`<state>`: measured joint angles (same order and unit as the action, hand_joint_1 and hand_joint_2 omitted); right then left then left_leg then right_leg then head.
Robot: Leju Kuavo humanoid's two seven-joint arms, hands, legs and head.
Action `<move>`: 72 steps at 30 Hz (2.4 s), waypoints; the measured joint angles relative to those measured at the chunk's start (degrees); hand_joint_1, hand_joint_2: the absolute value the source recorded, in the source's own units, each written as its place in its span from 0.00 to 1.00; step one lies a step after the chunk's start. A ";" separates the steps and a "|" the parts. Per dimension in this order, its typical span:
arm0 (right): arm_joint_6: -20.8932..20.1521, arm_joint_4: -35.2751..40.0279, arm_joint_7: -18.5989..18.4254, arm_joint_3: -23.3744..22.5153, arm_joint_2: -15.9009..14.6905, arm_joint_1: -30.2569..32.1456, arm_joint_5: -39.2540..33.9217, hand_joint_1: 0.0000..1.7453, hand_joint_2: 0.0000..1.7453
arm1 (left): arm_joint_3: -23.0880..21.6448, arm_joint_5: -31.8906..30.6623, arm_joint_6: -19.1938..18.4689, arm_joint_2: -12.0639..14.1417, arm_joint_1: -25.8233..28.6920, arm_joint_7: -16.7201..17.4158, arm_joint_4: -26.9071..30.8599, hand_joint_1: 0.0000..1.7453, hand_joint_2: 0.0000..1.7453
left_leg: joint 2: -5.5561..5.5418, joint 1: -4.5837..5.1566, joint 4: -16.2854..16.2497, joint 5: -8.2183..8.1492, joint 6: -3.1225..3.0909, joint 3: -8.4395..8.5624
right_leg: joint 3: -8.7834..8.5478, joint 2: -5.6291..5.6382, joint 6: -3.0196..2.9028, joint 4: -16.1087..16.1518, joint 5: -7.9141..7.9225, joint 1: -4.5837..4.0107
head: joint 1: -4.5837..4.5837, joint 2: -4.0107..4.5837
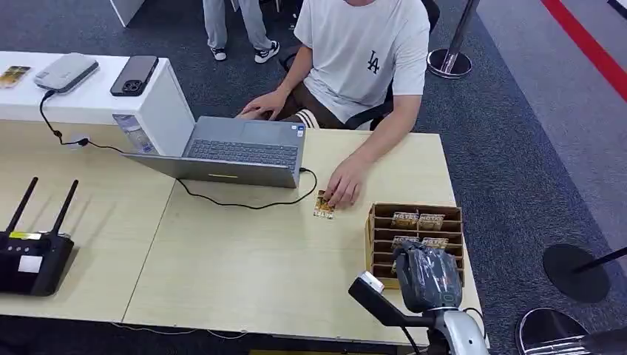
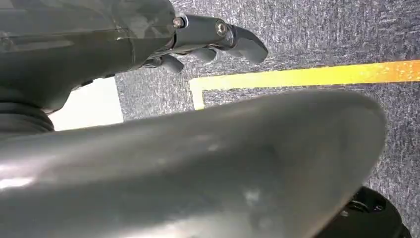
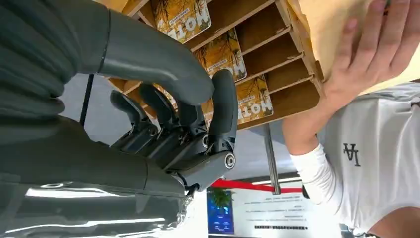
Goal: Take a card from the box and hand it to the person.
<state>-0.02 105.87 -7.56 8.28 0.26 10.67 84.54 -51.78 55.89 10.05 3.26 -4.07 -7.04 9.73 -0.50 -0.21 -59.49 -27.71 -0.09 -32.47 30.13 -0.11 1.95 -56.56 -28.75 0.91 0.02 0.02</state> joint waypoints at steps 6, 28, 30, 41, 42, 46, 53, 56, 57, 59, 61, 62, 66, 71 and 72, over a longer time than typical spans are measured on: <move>-2.01 -0.50 -1.71 -0.02 -0.11 0.05 2.04 0.58 1.00 | -0.09 0.11 -0.09 0.00 0.00 -0.04 -0.11 0.00 0.00 | 0.00 0.00 0.00 0.00 0.00 0.01 | 0.00 0.00 0.00 0.00 0.00 0.00 | 0.00 0.00; -2.89 -0.50 -3.61 -0.17 -0.96 0.95 5.33 0.36 1.00 | -1.46 0.50 -0.70 0.00 0.01 -0.37 -0.31 0.00 0.00 | 0.01 0.00 0.00 0.00 0.00 0.02 | 0.00 0.01 0.00 0.00 0.00 0.00 | 0.00 0.00; -3.08 -0.52 -3.32 -0.17 -0.96 0.94 5.31 0.25 1.00 | -1.53 0.50 -0.81 0.00 0.01 -0.35 -0.31 0.00 0.00 | 0.01 0.00 0.00 0.00 0.00 0.01 | 0.00 0.01 0.00 0.00 0.00 0.00 | 0.00 0.00; -3.13 -0.52 -3.04 -0.15 -0.96 0.92 5.33 0.16 1.00 | -1.88 0.87 -0.81 0.00 0.01 -0.17 -0.31 0.00 0.00 | 0.01 0.00 0.00 0.00 0.00 0.01 | 0.00 0.01 0.00 0.00 0.00 0.00 | 0.00 0.00; -3.13 -0.52 -3.04 -0.15 -0.96 0.92 5.31 0.17 1.00 | -1.88 0.87 -0.81 0.00 0.01 -0.15 -0.31 0.00 0.00 | 0.01 0.00 0.00 0.00 0.00 0.01 | 0.00 0.01 0.00 0.00 0.00 0.00 | 0.00 0.00; -3.13 -0.52 -3.04 -0.15 -0.96 0.92 5.31 0.25 1.00 | -1.88 0.96 -0.81 0.00 0.01 -0.13 -0.31 0.00 0.00 | 0.01 0.00 0.00 0.00 0.00 0.01 | 0.00 0.01 0.00 0.00 0.00 0.00 | 0.00 0.00; -3.26 -0.85 -3.04 -0.22 -0.96 0.92 5.29 0.28 1.00 | -2.12 0.96 -0.81 0.00 0.00 0.04 -0.33 0.00 0.00 | 0.01 0.00 0.00 0.00 0.00 0.01 | 0.00 0.01 0.00 0.00 0.00 0.00 | 0.00 0.00; -3.48 -1.33 -3.04 -0.24 -0.96 0.92 5.20 0.47 1.00 | -2.43 1.05 -0.81 0.00 0.00 0.09 -0.33 0.00 0.00 | 0.01 0.00 0.00 0.00 0.00 0.01 | 0.00 0.01 0.00 0.00 0.00 0.00 | 0.00 0.00; -3.52 -1.49 -3.04 -0.26 -0.96 0.91 5.14 0.36 1.00 | -2.45 1.05 -0.81 0.00 0.00 0.09 -0.33 0.00 0.00 | 0.01 0.00 0.00 0.00 0.00 0.01 | 0.00 0.01 0.00 0.00 0.00 0.00 | 0.00 0.00; -3.56 -1.81 -3.02 -0.35 -0.96 0.91 5.07 0.31 1.00 | -2.49 1.05 -0.81 0.00 0.00 0.09 -0.33 0.00 0.00 | 0.01 0.00 0.00 0.00 0.00 0.01 | 0.00 0.01 0.00 0.00 0.00 0.00 | 0.00 0.00; -3.61 -2.12 -2.99 -0.61 -0.96 0.89 4.98 0.36 1.00 | -2.54 1.07 -0.81 0.00 0.00 0.09 -0.33 0.00 0.00 | 0.01 0.00 0.00 0.00 0.00 0.01 | 0.00 0.01 0.00 0.00 0.00 0.00 | 0.00 0.00; -3.63 -2.30 -2.99 -0.72 -0.96 0.87 4.94 0.39 1.00 | -2.58 1.07 -0.81 0.00 0.00 0.09 -0.33 0.00 0.00 | 0.01 0.00 0.00 0.00 0.00 0.01 | 0.00 0.01 0.00 0.00 0.00 0.00 | 0.00 0.00; -3.83 -2.93 -2.95 -1.07 -0.96 0.77 4.63 0.38 1.00 | -2.86 1.09 -0.81 0.00 0.00 0.11 -0.33 0.00 0.00 | 0.01 0.00 0.00 0.00 0.00 0.01 | 0.00 0.01 0.00 0.00 0.00 0.00 | 0.00 0.00; -4.13 -3.72 -2.91 -1.68 -0.96 0.63 4.59 0.38 1.00 | -2.91 1.11 -0.81 0.00 0.00 0.15 -0.33 0.00 0.00 | 0.01 0.00 0.00 0.00 0.00 0.01 | 0.00 0.01 0.00 0.00 0.00 0.00 | 0.00 0.00; -4.13 -3.85 -2.91 -1.70 -0.94 0.60 4.57 0.39 1.00 | -2.91 1.11 -0.81 0.00 0.00 0.15 -0.33 0.00 0.00 | 0.01 0.00 0.00 0.00 0.00 0.01 | 0.00 0.01 0.00 0.00 0.00 0.00 | 0.00 0.00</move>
<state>-4.15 102.03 -10.47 6.58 -0.68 11.27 89.11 -54.69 57.00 9.25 3.26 -4.07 -6.88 9.40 -0.49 -0.21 -59.49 -27.71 -0.09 -32.46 30.13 -0.11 1.95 -56.56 -28.75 0.92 0.02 0.02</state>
